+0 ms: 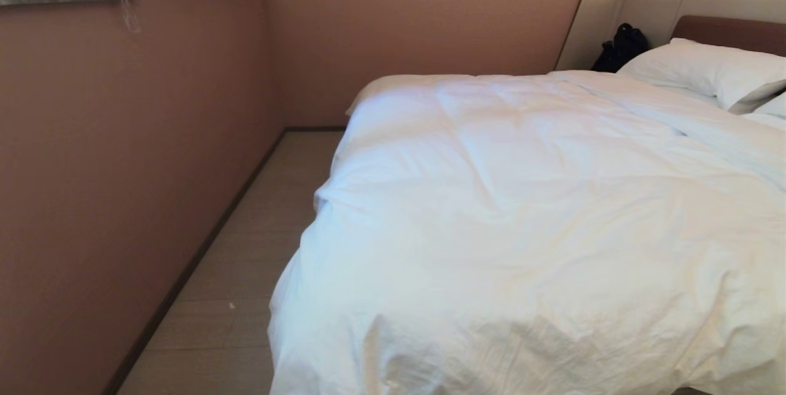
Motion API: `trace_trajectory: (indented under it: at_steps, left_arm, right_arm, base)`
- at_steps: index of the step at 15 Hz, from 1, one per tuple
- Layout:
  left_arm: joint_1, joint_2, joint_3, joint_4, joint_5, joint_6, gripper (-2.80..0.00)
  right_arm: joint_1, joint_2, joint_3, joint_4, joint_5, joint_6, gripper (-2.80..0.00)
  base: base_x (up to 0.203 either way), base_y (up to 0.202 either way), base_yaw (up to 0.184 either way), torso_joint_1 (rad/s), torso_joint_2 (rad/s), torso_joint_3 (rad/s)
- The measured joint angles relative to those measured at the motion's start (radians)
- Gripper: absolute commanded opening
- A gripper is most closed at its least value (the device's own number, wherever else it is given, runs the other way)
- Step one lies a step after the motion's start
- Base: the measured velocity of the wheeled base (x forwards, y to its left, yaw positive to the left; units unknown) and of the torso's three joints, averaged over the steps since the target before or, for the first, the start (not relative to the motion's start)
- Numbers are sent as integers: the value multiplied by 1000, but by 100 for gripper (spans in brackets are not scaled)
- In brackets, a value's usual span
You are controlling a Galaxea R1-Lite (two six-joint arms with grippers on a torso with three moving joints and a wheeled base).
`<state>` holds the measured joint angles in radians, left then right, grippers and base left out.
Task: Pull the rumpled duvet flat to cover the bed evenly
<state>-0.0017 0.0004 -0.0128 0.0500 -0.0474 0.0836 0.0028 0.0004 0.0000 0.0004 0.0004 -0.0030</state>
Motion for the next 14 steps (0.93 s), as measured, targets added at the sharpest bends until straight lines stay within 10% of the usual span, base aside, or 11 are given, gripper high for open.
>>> trace_trajectory:
  at_steps: [14]
  left_arm:
    - [0,0,-1,0,1,1,-280]
  right_arm:
    - [0,0,0,0,0,0,-280]
  base:
    - [0,194,-1,2,3,1]
